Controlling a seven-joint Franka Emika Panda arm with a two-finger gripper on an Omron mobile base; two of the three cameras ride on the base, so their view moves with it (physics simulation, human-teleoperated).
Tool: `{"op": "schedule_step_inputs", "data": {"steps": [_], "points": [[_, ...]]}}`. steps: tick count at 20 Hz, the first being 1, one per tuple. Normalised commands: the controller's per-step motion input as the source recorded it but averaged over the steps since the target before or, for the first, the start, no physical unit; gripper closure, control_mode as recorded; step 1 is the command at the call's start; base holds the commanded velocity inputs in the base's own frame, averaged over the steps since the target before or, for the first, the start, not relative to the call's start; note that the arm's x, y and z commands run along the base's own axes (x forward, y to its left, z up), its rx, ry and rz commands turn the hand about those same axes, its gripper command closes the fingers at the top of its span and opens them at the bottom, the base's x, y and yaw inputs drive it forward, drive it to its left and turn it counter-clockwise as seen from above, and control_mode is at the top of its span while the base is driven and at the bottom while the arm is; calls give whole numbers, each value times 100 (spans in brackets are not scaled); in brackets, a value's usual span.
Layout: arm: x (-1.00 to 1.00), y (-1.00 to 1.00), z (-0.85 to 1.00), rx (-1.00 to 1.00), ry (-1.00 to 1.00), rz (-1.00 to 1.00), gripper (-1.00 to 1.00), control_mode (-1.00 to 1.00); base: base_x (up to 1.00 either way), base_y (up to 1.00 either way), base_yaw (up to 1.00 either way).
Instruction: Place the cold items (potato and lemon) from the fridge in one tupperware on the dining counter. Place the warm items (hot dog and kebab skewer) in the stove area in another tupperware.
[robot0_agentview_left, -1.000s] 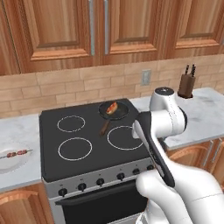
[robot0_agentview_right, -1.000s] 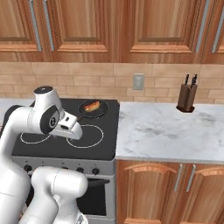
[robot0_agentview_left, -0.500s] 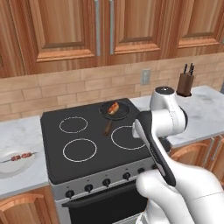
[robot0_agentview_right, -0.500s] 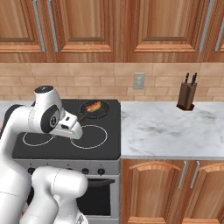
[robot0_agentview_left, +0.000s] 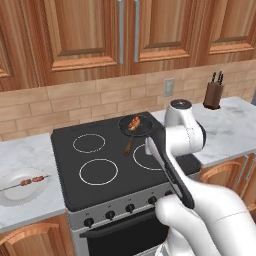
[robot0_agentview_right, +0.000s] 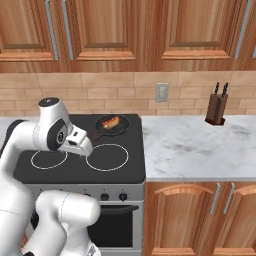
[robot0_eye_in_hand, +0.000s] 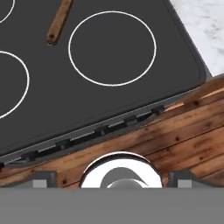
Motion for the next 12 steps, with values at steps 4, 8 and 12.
{"op": "schedule_step_inputs", "data": {"steps": [4,8,12], "points": [[89,4,0,1,-1,-3,-100,-100,0,0,0],[100,-2,10,3,4,-18,-100,-100,0,0,0],[100,0,10,4,0,-11,-100,-100,0,0,0]]}}
